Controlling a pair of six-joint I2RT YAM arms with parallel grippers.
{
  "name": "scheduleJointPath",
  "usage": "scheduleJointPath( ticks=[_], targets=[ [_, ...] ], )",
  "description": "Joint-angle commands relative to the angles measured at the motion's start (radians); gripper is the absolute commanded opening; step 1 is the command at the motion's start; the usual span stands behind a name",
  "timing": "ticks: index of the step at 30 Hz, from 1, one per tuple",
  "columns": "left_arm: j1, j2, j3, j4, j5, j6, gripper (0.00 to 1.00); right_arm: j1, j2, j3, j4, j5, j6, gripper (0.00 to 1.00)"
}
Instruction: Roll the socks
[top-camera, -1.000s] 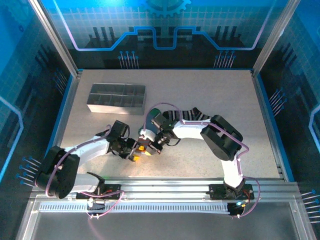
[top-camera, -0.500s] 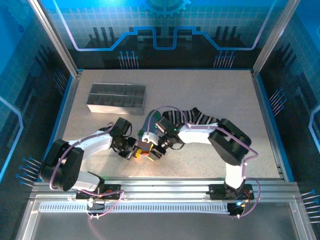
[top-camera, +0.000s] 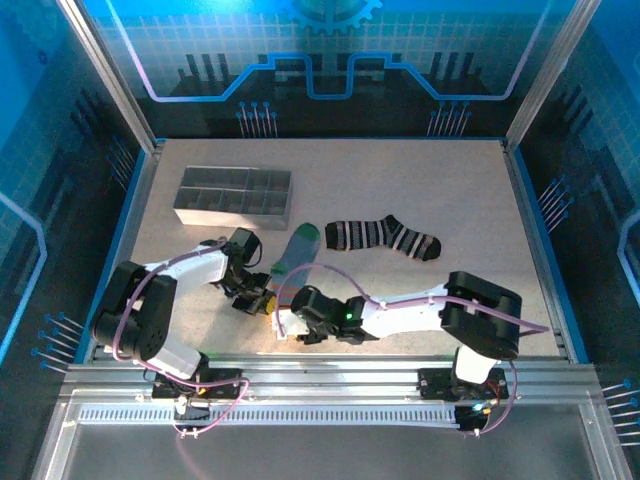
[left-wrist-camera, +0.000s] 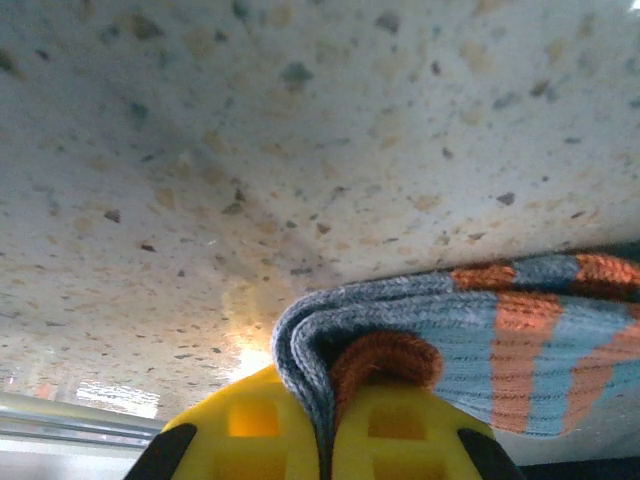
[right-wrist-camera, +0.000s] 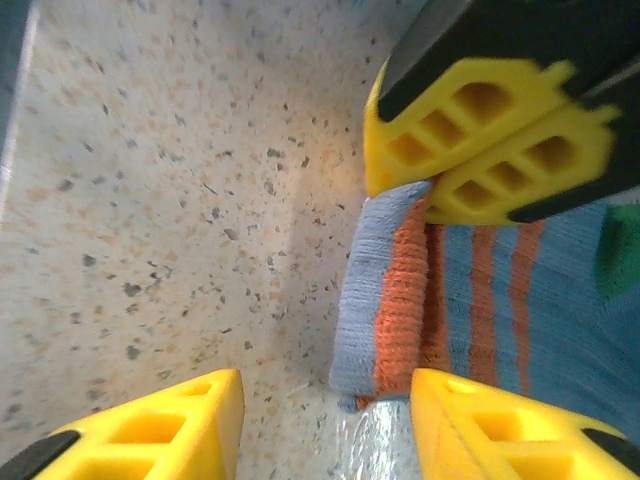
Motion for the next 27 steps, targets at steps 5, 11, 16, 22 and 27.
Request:
scheduleJointPath(
  ticks=[5, 11, 16, 22, 27],
  targets=[
    [0.019, 0.069, 0.007, -0.05, -0.037, 0.047, 0.0, 0.008, 0.12, 0.103, 0.057, 0.13, -0.074, 0.4],
    [0.021, 0.071, 0.014, -0.049, -0.037, 0.056, 0.0, -0.018, 0.174, 0.156, -0.017, 0.132, -0.026, 0.24],
    [0.025, 0.064, 0.026, -0.061, -0.04, 0.064, 0.0, -0.057, 0.182, 0.175, -0.118, 0.048, 0.051, 0.02],
    [0.042, -0.028, 0.039, -0.069, -0.058, 0.063, 0.16, -0.16, 0.179, 0.232, -0.302, -0.267, 0.206, 0.0],
    [0.064, -0.138, 0.017, -0.067, -0.066, 0.051, 0.54, -0.231, 0.237, 0.287, -0.407, -0.519, 0.291, 0.0]
  ],
)
